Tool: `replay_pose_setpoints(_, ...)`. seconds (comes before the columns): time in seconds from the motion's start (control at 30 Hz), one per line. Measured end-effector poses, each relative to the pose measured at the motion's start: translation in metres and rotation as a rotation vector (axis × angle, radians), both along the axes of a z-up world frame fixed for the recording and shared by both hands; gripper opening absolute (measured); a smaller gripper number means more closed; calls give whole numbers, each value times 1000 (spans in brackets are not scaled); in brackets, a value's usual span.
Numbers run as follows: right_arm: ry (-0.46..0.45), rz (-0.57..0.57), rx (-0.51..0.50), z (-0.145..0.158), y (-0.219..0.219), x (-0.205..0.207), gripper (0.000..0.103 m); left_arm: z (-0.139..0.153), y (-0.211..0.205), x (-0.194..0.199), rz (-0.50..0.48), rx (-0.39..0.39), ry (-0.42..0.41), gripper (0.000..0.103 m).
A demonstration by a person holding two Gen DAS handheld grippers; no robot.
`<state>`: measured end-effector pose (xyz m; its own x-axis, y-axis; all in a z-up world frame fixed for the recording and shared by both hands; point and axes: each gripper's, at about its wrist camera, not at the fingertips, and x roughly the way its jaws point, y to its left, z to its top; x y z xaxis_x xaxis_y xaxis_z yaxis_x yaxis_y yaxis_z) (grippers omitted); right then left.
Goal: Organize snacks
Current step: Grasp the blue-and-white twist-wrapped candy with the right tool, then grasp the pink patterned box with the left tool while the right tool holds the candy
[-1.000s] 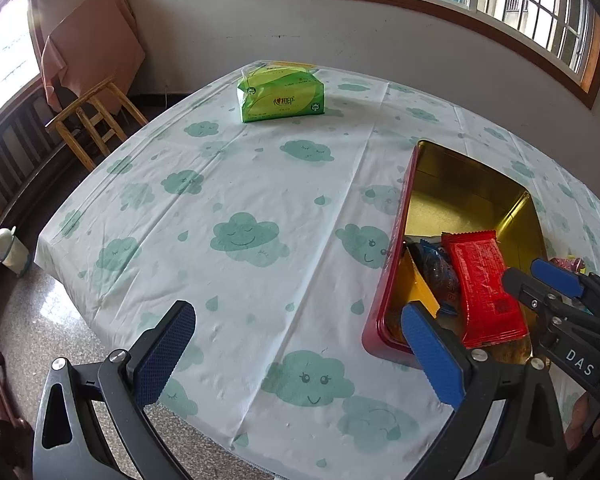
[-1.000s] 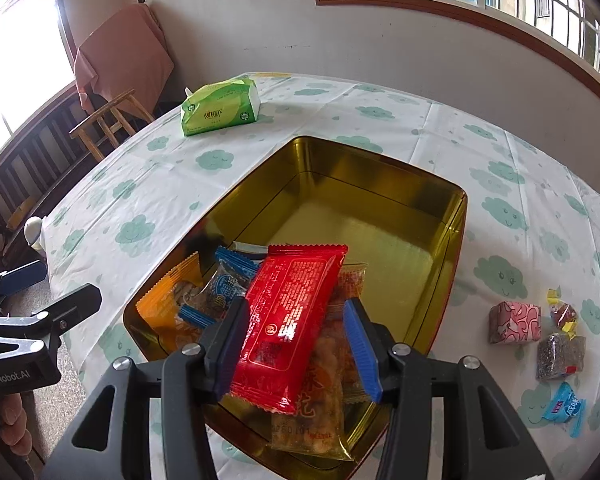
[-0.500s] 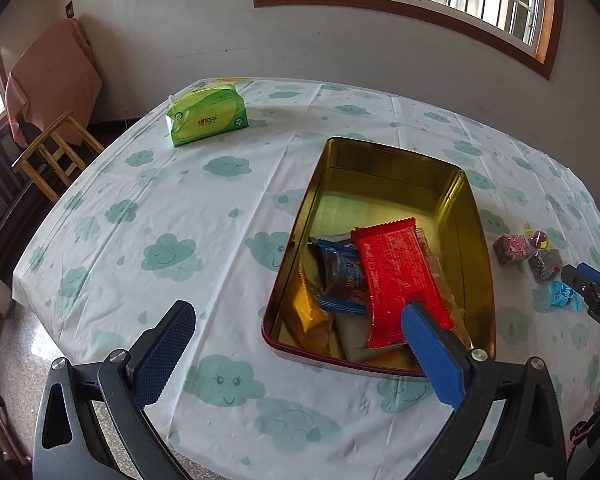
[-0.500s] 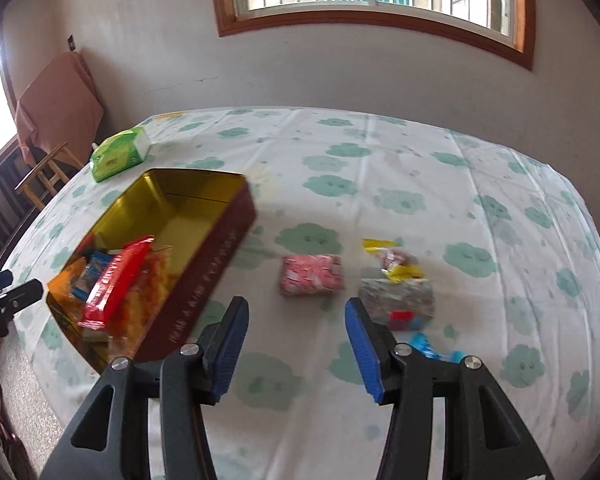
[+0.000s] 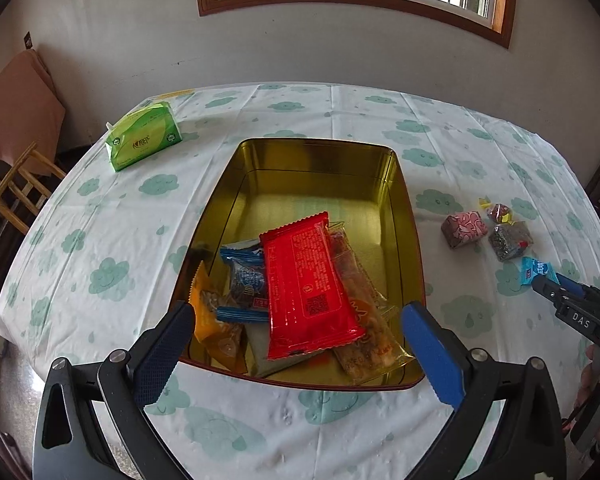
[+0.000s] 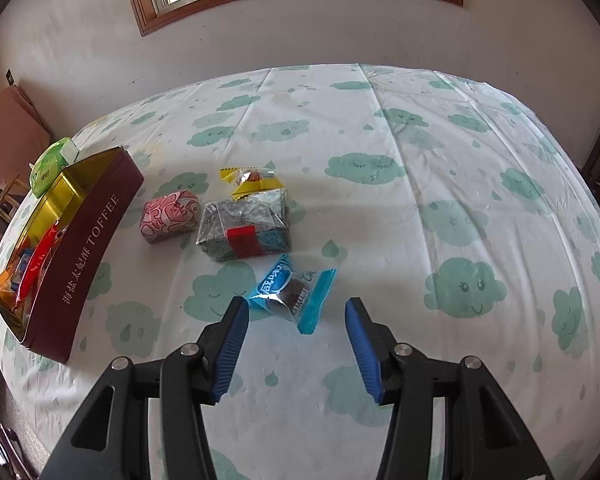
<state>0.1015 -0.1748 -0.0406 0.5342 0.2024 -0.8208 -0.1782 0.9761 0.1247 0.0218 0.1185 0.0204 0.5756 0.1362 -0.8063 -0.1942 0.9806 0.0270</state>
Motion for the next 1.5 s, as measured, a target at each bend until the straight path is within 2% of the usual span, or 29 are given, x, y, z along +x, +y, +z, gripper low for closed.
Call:
replay_pose_setpoints(0.13, 1, -2, 29, -6, 6, 7, 52, -2, -16, 9, -30, 0, 4, 102)
replay_pose_setpoints(0.3, -33, 2, 10, -8, 13, 11, 51, -4, -39, 19, -79, 17, 7, 102)
replay_pose_setpoints(0.37, -45, 4, 2, -8, 12, 12, 48, -6, -48, 25, -91, 28, 12, 102)
replay_pose_setpoints(0.4, -51, 5, -2, -8, 12, 13, 42, -6, -52, 27, -100, 29, 13, 102)
replay_pose_setpoints(0.7, -88, 54, -18, -9, 0, 9, 36, -13, -84, 50, -154, 15, 39, 102)
replay_pose_setpoints(0.83, -108, 32, -41, -8, -17, 7, 34, -16, -94, 60, -173, -16, 56, 102)
replay_pose_setpoints(1.07, -116, -92, -52, -9, -73, 18, 34, -21, -103, 85, -166, -105, 96, 99)
replay_pose_setpoints(1.2, -105, -127, -11, -11, -92, 21, 35, -23, -111, 99, -203, -100, 98, 96)
replay_pose_setpoints(1.33, -101, -125, -10, -12, -91, 23, 35, -32, -119, 110, -262, -76, 125, 88)
replay_pose_setpoints(1.43, -99, -125, -2, -12, -92, 23, 35, -39, -125, 119, -305, -28, 146, 77)
replay_pose_setpoints(1.5, -99, -125, -1, -12, -92, 22, 35, -43, -129, 125, -347, 1, 158, 77)
